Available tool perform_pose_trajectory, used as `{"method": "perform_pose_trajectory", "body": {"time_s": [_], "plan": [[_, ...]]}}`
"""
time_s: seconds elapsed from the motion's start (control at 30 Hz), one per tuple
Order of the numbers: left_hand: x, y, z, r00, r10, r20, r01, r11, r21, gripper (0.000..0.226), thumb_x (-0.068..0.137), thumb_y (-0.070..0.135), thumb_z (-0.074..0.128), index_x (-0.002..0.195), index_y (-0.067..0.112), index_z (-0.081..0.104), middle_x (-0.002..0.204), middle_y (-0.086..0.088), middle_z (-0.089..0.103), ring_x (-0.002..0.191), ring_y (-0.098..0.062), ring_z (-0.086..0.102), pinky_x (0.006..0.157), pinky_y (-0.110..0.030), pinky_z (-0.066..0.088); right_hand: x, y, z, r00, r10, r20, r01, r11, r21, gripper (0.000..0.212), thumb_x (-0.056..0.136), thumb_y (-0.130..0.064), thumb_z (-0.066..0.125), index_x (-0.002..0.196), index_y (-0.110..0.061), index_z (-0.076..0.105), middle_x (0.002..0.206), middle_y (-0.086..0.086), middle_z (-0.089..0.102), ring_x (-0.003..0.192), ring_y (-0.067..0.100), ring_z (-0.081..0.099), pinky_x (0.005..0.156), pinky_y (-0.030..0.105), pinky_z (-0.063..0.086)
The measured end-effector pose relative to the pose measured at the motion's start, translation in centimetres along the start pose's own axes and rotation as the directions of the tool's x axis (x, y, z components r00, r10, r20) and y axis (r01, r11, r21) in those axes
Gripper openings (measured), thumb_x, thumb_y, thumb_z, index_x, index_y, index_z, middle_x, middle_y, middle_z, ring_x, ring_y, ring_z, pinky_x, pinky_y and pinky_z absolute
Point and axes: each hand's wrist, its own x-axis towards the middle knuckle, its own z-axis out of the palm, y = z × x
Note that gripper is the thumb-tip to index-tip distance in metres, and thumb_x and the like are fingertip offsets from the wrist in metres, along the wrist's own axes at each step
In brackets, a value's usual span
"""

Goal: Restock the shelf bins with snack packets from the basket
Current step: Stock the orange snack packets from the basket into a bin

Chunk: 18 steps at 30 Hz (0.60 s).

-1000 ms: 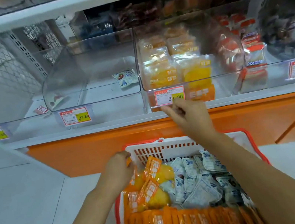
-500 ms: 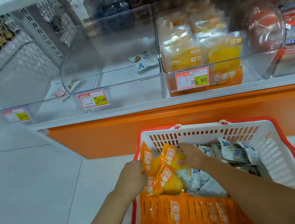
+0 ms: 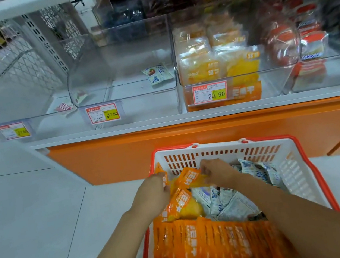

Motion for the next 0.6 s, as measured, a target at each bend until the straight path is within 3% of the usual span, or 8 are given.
{"method": "perform_pose_trajectory", "body": {"time_s": [0.07, 0.13, 0.2, 0.27, 0.33, 0.4, 0.5, 0.6], "plan": [[0.0, 1.0, -1.0, 0.996, 0.068, -0.053, -0.071, 0.996, -0.059, 0.059, 0.092, 0.029, 0.060, 0.145, 0.017, 0.036, 0.149, -0.005, 0.038, 0.133, -0.022, 0.041, 0.105, -0.031, 0.036, -0.6, -1.2, -2.9, 0.994, -0.105, 0.009, 0.105, 0.995, 0.001, 0.016, 0.083, -0.015, 0.068, 0.097, -0.020, 0.062, 0.103, 0.001, 0.066, 0.089, 0.015, 0.059, 0.079, 0.030, 0.051], [0.2, 1.9, -2.0, 0.991, 0.103, -0.083, -0.114, 0.983, -0.143, 0.063, 0.087, 0.032, 0.067, 0.143, 0.021, 0.040, 0.146, -0.002, 0.040, 0.132, -0.021, 0.041, 0.104, -0.031, 0.036, -1.5, -3.1, -6.6, 0.980, -0.197, 0.039, 0.195, 0.980, 0.048, 0.018, 0.082, -0.018, 0.072, 0.100, -0.021, 0.068, 0.104, -0.002, 0.067, 0.091, 0.011, 0.060, 0.082, 0.030, 0.051], [0.7, 2.7, -3.0, 0.982, 0.128, -0.141, -0.161, 0.955, -0.248, 0.040, 0.085, 0.027, 0.070, 0.122, 0.017, 0.059, 0.120, -0.004, 0.062, 0.110, -0.018, 0.057, 0.086, -0.026, 0.043, -2.7, -5.1, -10.5, 0.967, -0.253, 0.043, 0.242, 0.955, 0.173, 0.019, 0.079, -0.021, 0.076, 0.098, -0.021, 0.071, 0.102, -0.002, 0.069, 0.089, 0.009, 0.062, 0.083, 0.028, 0.051], [0.8, 3.7, -4.3, 0.968, 0.133, -0.212, -0.210, 0.892, -0.401, 0.008, 0.085, 0.020, 0.070, 0.089, 0.016, 0.066, 0.083, -0.001, 0.069, 0.078, -0.014, 0.064, 0.067, -0.027, 0.042, -4.0, -6.7, -14.2, 0.960, -0.279, -0.008, 0.268, 0.914, 0.306, 0.021, 0.076, -0.022, 0.079, 0.096, -0.021, 0.072, 0.097, 0.002, 0.072, 0.085, 0.009, 0.066, 0.080, 0.026, 0.053], [0.7, 5.0, -5.9, 0.954, 0.124, -0.274, -0.261, 0.791, -0.553, 0.011, 0.086, 0.016, 0.068, 0.078, 0.023, 0.063, 0.073, 0.004, 0.068, 0.068, -0.007, 0.063, 0.066, -0.027, 0.046, -5.1, -7.5, -17.4, 0.955, -0.295, -0.044, 0.286, 0.864, 0.414, 0.030, 0.075, -0.019, 0.080, 0.103, -0.019, 0.070, 0.100, 0.005, 0.072, 0.087, 0.011, 0.068, 0.082, 0.029, 0.055], [0.4, 6.6, -7.2, 0.938, 0.119, -0.326, -0.315, 0.689, -0.653, 0.009, 0.087, 0.015, 0.066, 0.079, 0.019, 0.064, 0.075, -0.001, 0.069, 0.071, -0.012, 0.065, 0.071, -0.030, 0.049, -6.1, -8.0, -20.0, 0.951, -0.308, -0.025, 0.281, 0.829, 0.484, 0.038, 0.077, -0.014, 0.078, 0.113, -0.016, 0.064, 0.111, 0.006, 0.069, 0.091, 0.013, 0.067, 0.082, 0.030, 0.055], [0.3, 8.9, -8.7, 0.907, 0.124, -0.403, -0.386, 0.629, -0.675, 0.007, 0.089, 0.019, 0.064, 0.088, 0.013, 0.065, 0.084, -0.004, 0.071, 0.080, -0.017, 0.067, 0.077, -0.035, 0.051, -7.8, -8.9, -23.4, 0.944, -0.314, -0.104, 0.331, 0.897, 0.292, 0.025, 0.082, -0.012, 0.073, 0.104, -0.009, 0.061, 0.094, 0.003, 0.068, 0.082, 0.012, 0.066, 0.076, 0.032, 0.058], [0.8, 10.8, -10.1, 0.838, 0.186, -0.514, -0.464, 0.739, -0.489, 0.024, 0.091, 0.025, 0.061, 0.115, 0.023, 0.061, 0.115, 0.009, 0.066, 0.105, -0.007, 0.060, 0.091, -0.026, 0.047, -9.9, -9.2, -28.2, 0.829, -0.367, -0.421, 0.346, 0.929, -0.129, 0.023, 0.078, -0.022, 0.077, 0.096, -0.016, 0.064, 0.082, -0.006, 0.061, 0.071, 0.001, 0.053, 0.068, 0.016, 0.047]]}}
